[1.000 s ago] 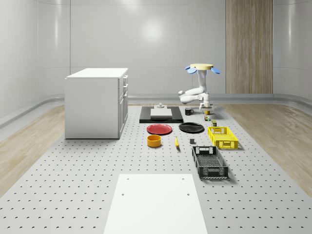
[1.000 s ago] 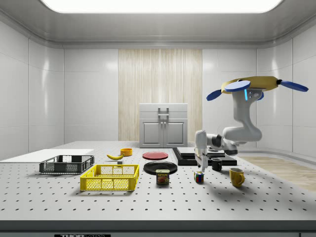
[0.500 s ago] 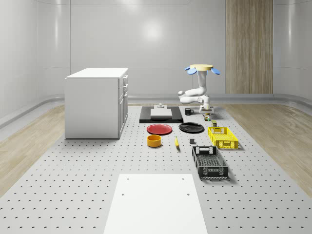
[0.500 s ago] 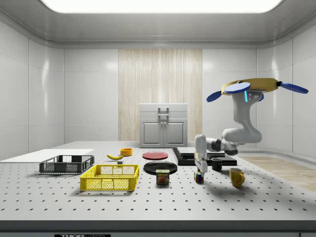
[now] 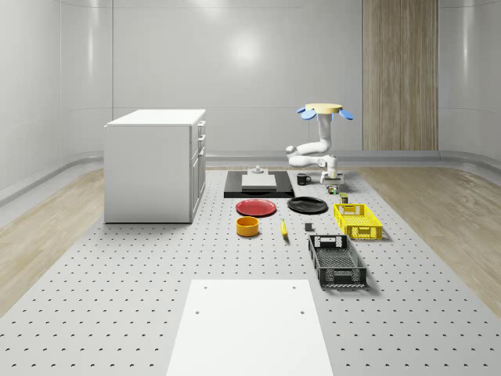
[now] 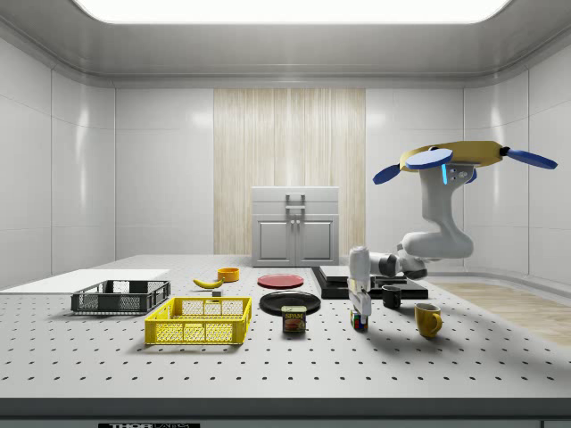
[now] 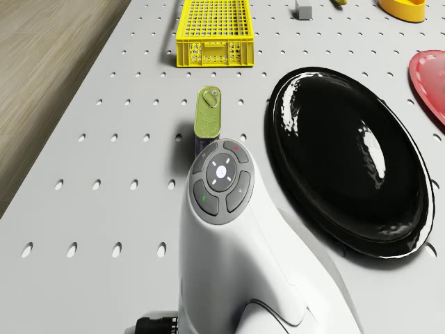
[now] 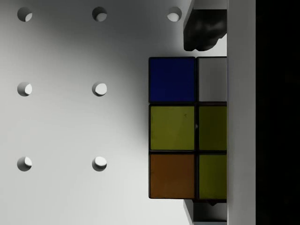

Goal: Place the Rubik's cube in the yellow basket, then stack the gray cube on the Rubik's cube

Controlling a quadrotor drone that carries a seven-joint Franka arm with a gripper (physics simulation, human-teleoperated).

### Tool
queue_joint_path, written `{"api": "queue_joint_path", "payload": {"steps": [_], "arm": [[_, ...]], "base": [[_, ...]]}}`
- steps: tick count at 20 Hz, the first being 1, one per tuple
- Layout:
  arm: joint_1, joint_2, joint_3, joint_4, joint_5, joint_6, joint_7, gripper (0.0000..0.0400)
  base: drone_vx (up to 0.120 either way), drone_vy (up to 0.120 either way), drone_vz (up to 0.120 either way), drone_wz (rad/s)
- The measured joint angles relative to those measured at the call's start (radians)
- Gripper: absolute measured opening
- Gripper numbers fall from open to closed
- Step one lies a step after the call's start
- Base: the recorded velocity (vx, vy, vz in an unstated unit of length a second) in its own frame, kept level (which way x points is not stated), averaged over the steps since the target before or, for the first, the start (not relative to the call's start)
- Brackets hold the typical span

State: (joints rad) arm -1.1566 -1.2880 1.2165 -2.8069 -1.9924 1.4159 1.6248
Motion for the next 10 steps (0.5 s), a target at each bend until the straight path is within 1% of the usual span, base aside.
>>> {"api": "queue_joint_path", "payload": {"steps": [8, 10], "arm": [[-0.012, -0.022, -0.006, 0.009, 0.0, 0.026, 0.006, 0.04], [-0.015, -0.027, -0.006, 0.01, 0.002, 0.031, 0.008, 0.0375]], "base": [[0.0, 0.0, 0.0, 0.0], [0.0, 0.0, 0.0, 0.0]]}}
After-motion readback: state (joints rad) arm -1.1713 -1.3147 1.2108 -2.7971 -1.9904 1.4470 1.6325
